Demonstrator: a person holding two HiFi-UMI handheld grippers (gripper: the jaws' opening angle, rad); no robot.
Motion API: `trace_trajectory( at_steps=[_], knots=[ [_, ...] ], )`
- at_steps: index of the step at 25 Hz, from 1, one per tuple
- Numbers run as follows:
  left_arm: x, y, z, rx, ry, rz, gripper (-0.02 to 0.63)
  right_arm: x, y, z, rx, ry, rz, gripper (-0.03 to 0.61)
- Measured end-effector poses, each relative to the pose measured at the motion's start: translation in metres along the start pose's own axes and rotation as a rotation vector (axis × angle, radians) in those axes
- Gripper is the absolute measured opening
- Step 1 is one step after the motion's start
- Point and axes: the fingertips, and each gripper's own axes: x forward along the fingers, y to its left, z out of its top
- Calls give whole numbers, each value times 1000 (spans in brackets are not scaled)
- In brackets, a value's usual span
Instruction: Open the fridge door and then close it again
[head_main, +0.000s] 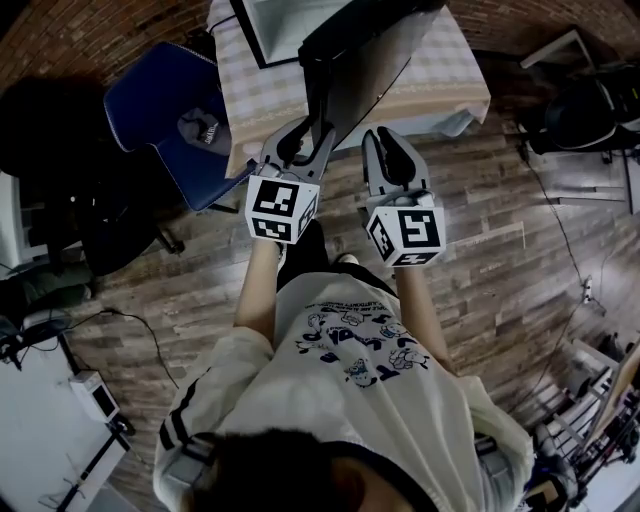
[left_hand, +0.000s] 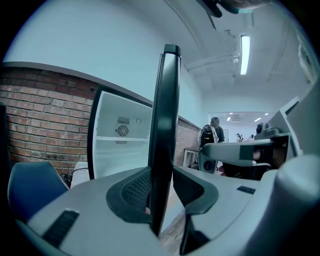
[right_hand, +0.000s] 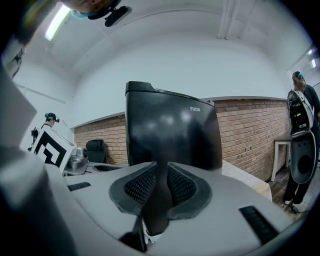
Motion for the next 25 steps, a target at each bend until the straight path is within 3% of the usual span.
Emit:
trace_trajectory(
  at_steps=[13,25],
  knots=[
    [-5,-81,-5,46,6,-78,140,-54,-9,1,-20,-4,15,63],
    [7,-156,-13,92,14,-173,124,-94,-36,-2,-25,7,2,120]
  ],
)
